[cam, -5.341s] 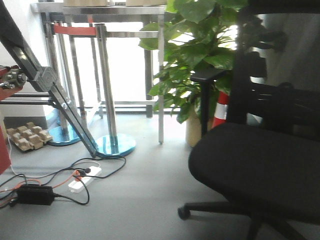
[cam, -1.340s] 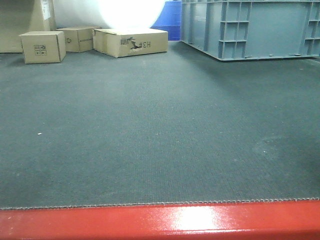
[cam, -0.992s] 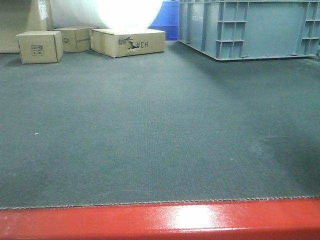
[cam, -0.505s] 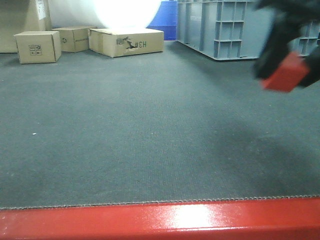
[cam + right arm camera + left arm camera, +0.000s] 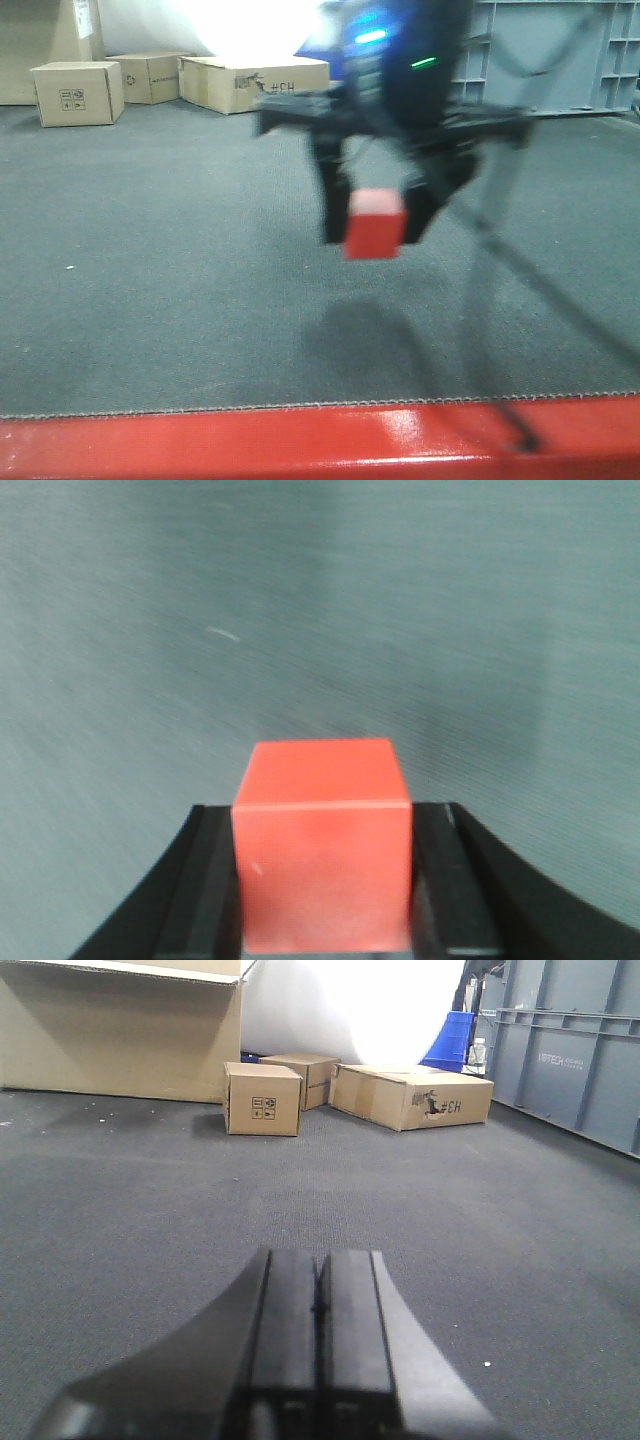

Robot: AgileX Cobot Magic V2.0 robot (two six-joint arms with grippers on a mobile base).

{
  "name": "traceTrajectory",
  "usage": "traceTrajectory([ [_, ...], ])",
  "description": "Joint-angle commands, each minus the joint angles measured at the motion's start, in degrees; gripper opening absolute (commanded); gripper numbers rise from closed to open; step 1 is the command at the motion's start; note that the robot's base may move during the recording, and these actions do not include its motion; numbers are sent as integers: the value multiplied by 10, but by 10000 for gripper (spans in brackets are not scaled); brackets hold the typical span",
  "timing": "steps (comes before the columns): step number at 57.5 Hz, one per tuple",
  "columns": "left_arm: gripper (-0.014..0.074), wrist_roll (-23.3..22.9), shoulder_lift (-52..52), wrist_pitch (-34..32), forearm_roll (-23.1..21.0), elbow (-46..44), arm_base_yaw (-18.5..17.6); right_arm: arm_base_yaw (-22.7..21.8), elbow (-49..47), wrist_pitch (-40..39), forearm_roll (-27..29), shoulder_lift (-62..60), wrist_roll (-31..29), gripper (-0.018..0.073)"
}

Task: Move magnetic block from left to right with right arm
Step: 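Lower the red cube with the right gripper onto the table, then open the right gripper and lift it away from the cube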

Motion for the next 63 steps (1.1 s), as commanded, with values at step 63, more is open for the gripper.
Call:
traceTrajectory([
  [63, -126, 1, -6, -52, -4, 4, -2, 13, -91, 25, -19, -14, 23, 608],
])
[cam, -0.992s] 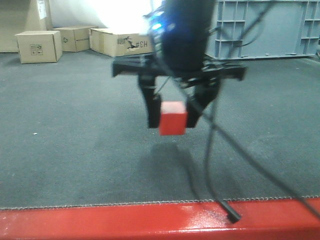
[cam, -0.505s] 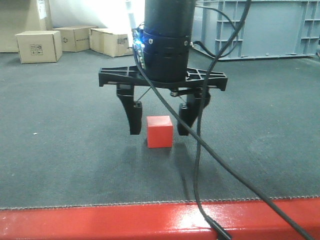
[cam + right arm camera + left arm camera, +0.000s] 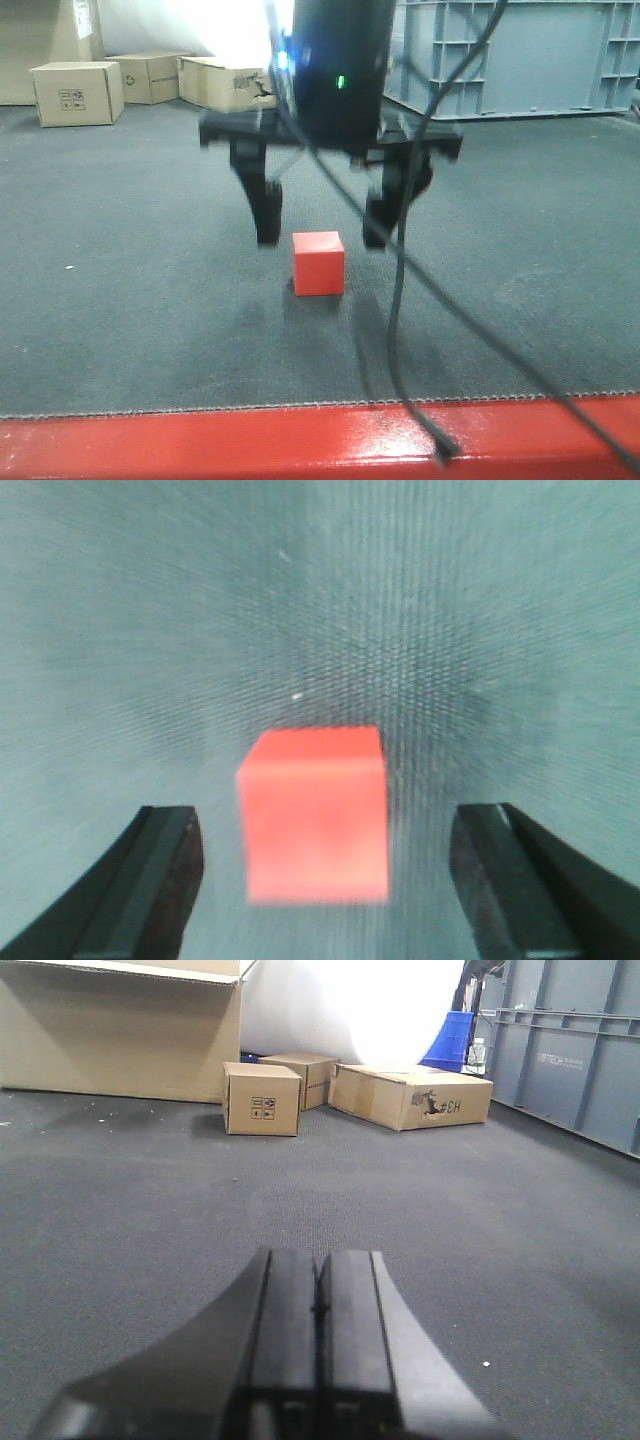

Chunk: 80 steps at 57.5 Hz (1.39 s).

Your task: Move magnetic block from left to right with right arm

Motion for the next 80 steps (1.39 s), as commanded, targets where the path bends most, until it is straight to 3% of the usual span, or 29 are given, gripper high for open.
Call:
traceTrajectory([
  [1, -126, 1, -6, -52, -4, 4, -2, -1, -9, -8, -15, -64, -27, 608],
  [11, -126, 1, -6, -52, -4, 4, -2, -9, 37, -28, -33, -127, -77, 601],
  [17, -126, 1, -6, -52, -4, 4, -2, -24, 92, -61, -36, -176, -117, 522],
  [33, -126, 1, -6, -52, -4, 4, -2, -115, 271, -205, -17, -317, -201, 14],
  [38, -126, 1, -6, -52, -4, 4, -2, -158, 334, -255, 4, -360, -238, 21],
  [46, -126, 1, -6, -52, -4, 4, -2, -243, 433, -345, 60, -437, -382, 21],
  [51, -126, 1, -6, -52, -4, 4, -2, -276, 479, -386, 75, -477, -441, 21],
  [61, -126, 1, -6, -52, -4, 4, -2, -318, 581, -485, 73, -574, -454, 21],
  [73, -126, 1, -6, -52, -4, 4, -2, -319, 699, -626, 74, -713, -454, 21],
  [80, -126, 1, -6, -52, -4, 4, -2, -319, 749, -652, 74, -801, -454, 21],
])
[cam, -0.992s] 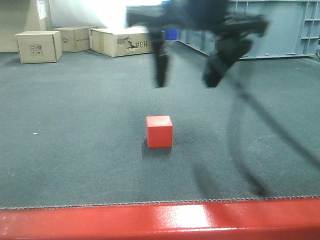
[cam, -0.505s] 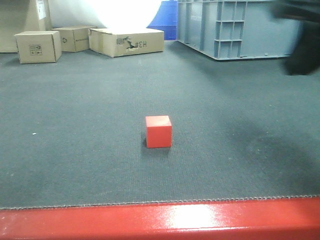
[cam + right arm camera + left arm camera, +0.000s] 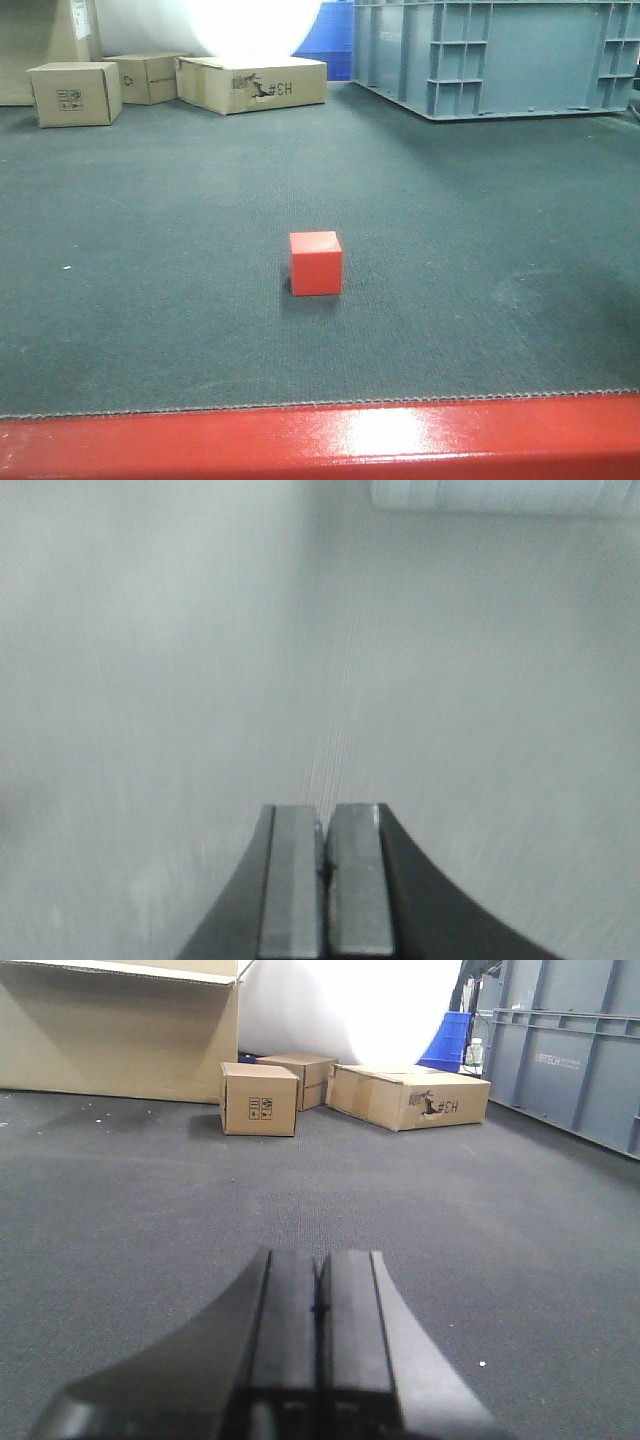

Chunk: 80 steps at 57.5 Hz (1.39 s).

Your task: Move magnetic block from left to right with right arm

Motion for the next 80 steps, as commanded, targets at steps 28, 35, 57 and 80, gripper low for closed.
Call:
traceTrajectory([
  [28, -126, 1, -6, -52, -4, 4, -2, -3, 54, -66, 2, -213, -5, 21],
  [35, -126, 1, -6, -52, -4, 4, -2, -3, 54, -67, 2, -213, -5, 21],
  [57, -126, 1, -6, -52, -4, 4, -2, -69, 145, -94, 2, -315, -5, 21],
  [80, -126, 1, -6, -52, -4, 4, -2, -73, 197, -79, 2, -373, -5, 21],
])
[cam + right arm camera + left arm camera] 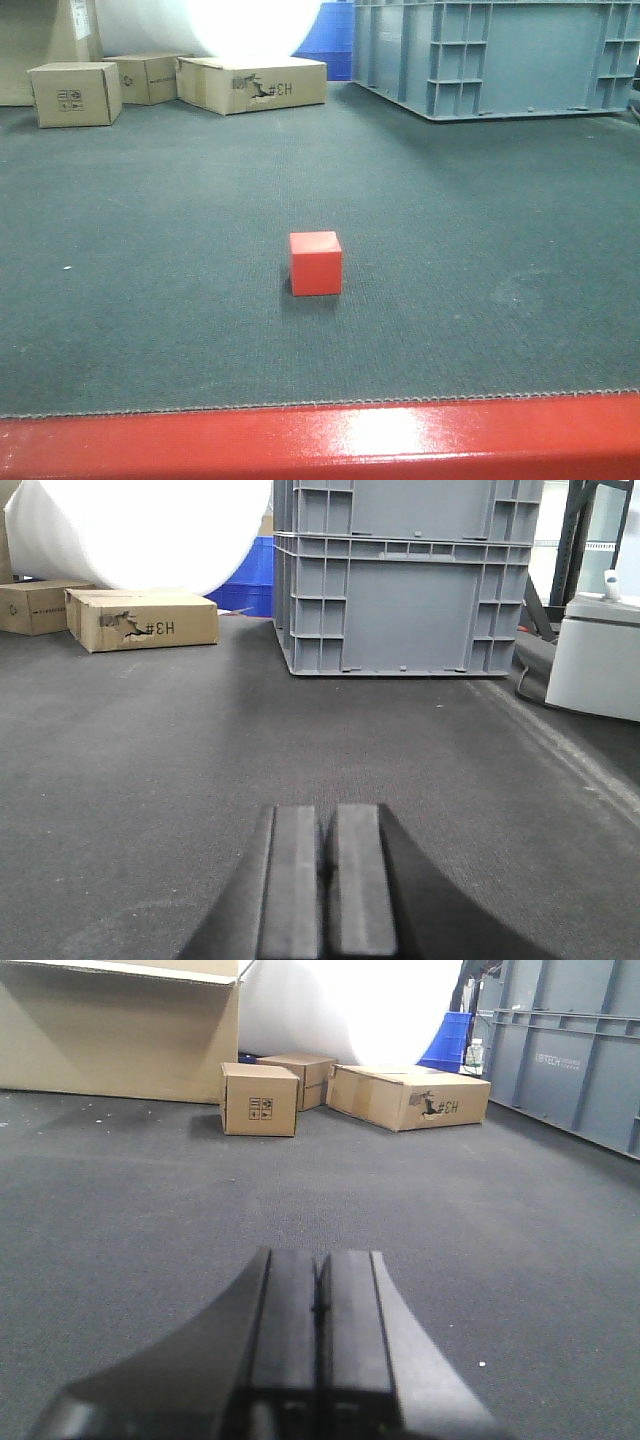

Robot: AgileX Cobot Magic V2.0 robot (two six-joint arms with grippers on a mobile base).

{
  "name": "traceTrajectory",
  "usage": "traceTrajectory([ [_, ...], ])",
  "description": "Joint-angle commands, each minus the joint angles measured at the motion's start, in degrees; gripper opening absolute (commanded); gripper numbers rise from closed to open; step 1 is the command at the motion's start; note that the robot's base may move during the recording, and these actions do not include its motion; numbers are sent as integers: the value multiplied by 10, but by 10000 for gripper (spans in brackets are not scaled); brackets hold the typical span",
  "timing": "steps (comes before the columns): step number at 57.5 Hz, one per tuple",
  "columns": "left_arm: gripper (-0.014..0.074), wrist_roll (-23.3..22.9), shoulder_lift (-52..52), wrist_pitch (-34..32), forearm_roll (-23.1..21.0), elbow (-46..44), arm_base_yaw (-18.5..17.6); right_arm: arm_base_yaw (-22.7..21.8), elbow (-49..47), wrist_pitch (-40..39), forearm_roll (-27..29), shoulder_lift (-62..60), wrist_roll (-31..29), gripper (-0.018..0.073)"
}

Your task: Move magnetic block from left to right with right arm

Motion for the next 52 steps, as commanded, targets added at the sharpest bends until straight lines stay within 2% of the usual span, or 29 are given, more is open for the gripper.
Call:
traceTrajectory([
  [1, -126, 1, -6, -52, -4, 4, -2, -4, 0, -46, 0, -12, -4, 21],
  [52, -126, 1, -6, -52, -4, 4, -2, -5, 0, -46, 0, -12, -4, 21],
])
